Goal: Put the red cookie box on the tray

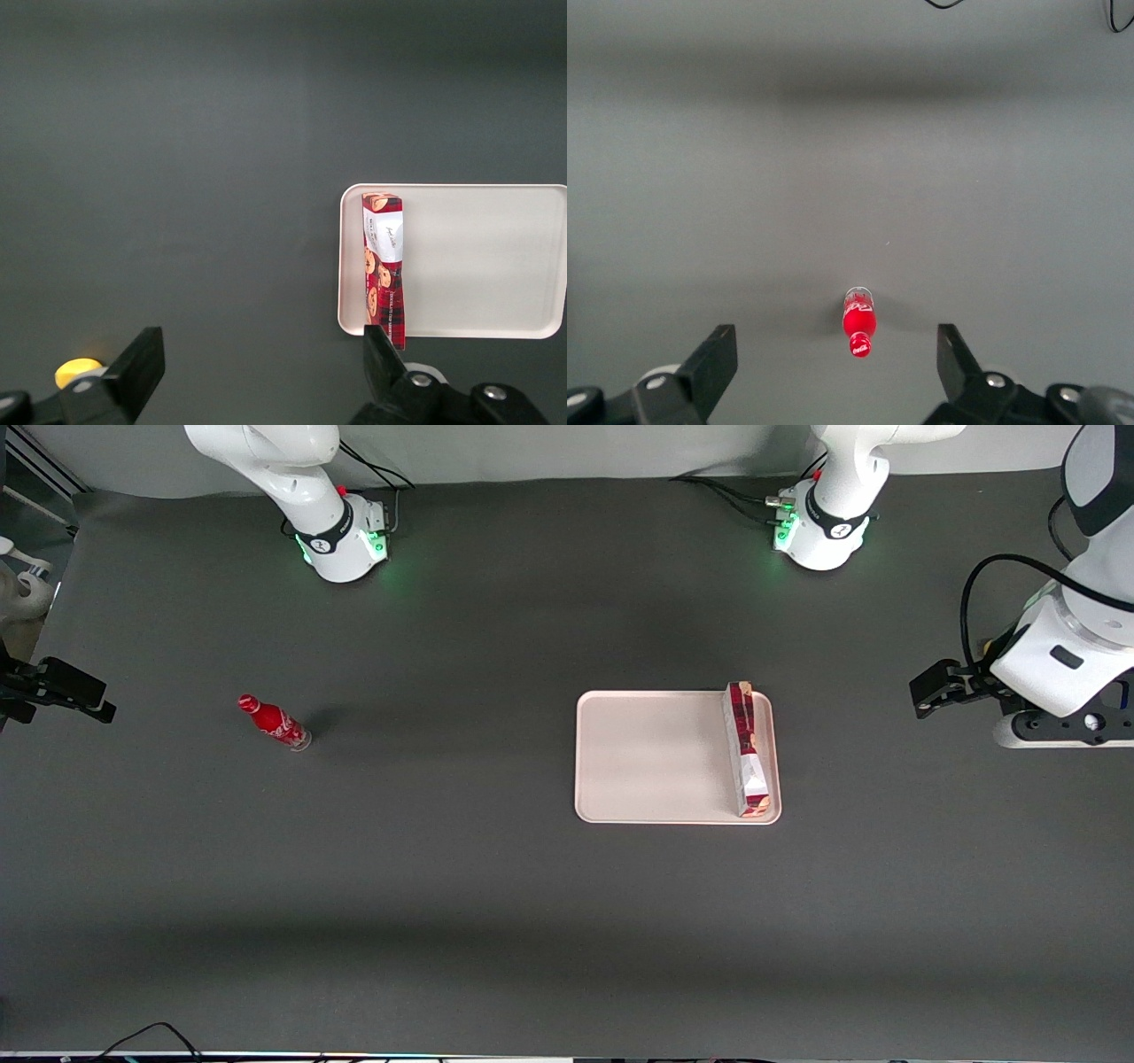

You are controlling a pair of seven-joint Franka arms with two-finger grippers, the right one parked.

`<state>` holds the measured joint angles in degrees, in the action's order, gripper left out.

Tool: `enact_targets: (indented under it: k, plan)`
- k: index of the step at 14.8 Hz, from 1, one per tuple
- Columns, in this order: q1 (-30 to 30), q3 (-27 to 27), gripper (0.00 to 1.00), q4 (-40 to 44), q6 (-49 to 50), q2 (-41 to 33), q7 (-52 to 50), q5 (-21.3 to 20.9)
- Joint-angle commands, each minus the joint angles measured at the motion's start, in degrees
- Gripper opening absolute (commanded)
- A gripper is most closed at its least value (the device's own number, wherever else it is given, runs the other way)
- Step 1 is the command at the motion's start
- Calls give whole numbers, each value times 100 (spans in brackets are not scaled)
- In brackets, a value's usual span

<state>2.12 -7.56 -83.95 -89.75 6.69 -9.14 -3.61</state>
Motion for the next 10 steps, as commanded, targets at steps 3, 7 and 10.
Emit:
enact_targets:
  k: [3, 7, 10]
  plan:
    - [25, 316, 100, -1287, -358, -1062, 342, 255]
    - [51, 352, 100, -1318, -78, -1196, 387, 264]
    - [51, 352, 100, -1177, -87, -1100, 396, 264]
